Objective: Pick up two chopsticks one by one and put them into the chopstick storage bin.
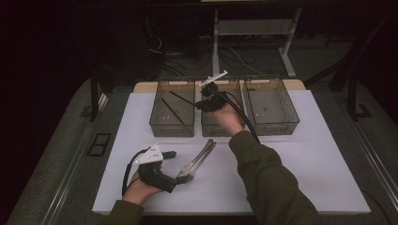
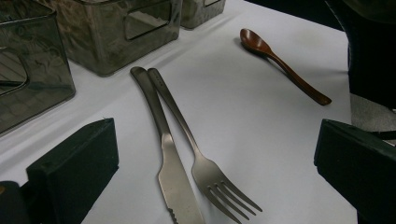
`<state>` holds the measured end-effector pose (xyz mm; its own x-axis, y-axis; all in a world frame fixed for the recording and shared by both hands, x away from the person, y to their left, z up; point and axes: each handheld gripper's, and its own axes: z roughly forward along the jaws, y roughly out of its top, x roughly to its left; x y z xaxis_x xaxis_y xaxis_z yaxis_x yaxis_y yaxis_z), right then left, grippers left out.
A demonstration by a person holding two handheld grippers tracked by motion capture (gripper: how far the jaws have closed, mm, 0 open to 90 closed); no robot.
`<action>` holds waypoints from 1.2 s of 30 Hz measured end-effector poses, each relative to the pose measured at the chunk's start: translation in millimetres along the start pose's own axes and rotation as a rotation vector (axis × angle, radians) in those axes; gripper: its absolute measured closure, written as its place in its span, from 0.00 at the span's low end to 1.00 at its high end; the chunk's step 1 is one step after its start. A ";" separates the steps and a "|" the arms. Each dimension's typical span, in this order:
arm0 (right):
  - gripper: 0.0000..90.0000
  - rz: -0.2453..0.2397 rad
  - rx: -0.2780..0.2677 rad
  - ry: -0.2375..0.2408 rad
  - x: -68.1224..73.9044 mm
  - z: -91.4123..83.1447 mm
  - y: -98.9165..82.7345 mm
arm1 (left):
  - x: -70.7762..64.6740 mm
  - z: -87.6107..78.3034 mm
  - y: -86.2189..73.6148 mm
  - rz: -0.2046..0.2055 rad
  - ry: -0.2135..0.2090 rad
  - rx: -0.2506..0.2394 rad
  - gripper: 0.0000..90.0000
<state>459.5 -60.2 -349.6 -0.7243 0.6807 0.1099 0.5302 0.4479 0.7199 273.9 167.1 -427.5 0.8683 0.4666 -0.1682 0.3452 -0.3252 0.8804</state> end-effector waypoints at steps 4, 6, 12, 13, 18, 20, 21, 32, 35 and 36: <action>0.94 0.008 0.021 -0.019 4.7 16.4 10.8 | -0.6 -0.2 0.8 0.004 -0.004 -0.005 0.00; 0.94 0.016 0.028 -0.023 7.0 24.5 16.5 | -1.0 0.0 1.0 0.003 -0.005 -0.004 0.00; 0.94 0.022 0.060 -0.041 13.4 47.3 26.9 | -0.1 -0.4 0.7 0.003 -0.006 -0.003 0.00; 0.94 0.028 0.065 -0.045 14.7 50.3 27.4 | -0.2 -0.7 0.8 0.002 -0.005 -0.003 0.00; 0.88 0.027 0.050 -0.023 16.1 56.7 27.4 | 0.2 -0.8 0.8 0.002 -0.006 -0.005 0.00; 0.85 0.026 0.050 -0.022 16.2 55.7 27.2 | 0.0 -0.7 0.8 0.002 -0.006 -0.003 0.00; 0.83 0.023 0.047 -0.017 15.7 54.7 27.1 | -0.2 -0.5 0.8 0.002 -0.007 -0.003 0.00; 0.58 0.011 0.018 0.022 16.9 37.5 27.5 | -0.4 -0.2 0.7 0.008 -0.007 0.001 0.00; 0.53 0.005 0.008 0.035 18.0 31.4 24.0 | -0.8 0.0 0.5 0.005 -0.006 0.003 0.00; 0.51 0.003 0.004 0.041 17.8 29.2 22.5 | -0.9 0.1 0.5 0.006 -0.006 0.004 0.00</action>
<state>471.4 -21.0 -351.4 -0.7400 0.6578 0.1405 0.5343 0.4479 0.7169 273.3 166.5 -426.9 0.8726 0.4595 -0.1658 0.3416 -0.3313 0.8795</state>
